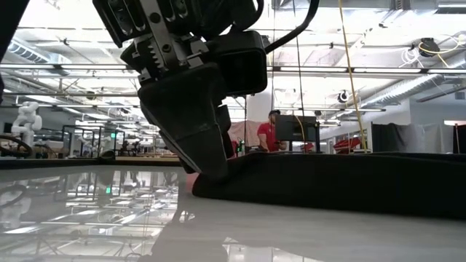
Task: Roll towel into tight, uniform cylinder
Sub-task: Roll the black towel
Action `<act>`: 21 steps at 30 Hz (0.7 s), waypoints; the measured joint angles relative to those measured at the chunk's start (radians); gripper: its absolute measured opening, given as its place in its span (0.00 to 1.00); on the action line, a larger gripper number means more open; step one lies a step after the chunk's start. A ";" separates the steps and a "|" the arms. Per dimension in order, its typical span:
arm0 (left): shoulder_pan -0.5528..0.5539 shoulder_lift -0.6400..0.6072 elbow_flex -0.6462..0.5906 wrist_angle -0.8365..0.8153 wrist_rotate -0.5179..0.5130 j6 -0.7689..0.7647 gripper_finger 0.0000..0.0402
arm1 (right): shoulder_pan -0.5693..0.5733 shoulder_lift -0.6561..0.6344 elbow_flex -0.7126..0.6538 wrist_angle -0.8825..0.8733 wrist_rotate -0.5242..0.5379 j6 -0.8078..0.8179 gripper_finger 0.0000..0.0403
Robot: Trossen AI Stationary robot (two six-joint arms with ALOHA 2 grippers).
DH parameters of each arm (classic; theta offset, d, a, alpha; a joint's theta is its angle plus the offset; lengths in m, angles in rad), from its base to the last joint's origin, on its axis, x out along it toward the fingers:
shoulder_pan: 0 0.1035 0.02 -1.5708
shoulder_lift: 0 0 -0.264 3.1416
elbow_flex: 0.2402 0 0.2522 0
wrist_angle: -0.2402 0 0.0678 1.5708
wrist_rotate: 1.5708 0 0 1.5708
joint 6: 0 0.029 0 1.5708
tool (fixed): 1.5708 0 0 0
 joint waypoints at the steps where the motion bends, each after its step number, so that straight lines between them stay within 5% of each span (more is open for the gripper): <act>1: 0.000 0.000 0.000 0.000 0.000 0.000 0.00 | -0.001 0.000 0.000 -0.001 -0.003 0.000 0.34; 15: 0.000 0.000 0.000 0.001 0.001 0.003 0.00 | -0.002 0.006 -0.001 0.004 -0.021 0.071 0.35; 21: 0.000 0.000 0.000 0.001 0.004 0.004 0.08 | -0.002 0.006 -0.001 0.008 -0.021 0.096 0.38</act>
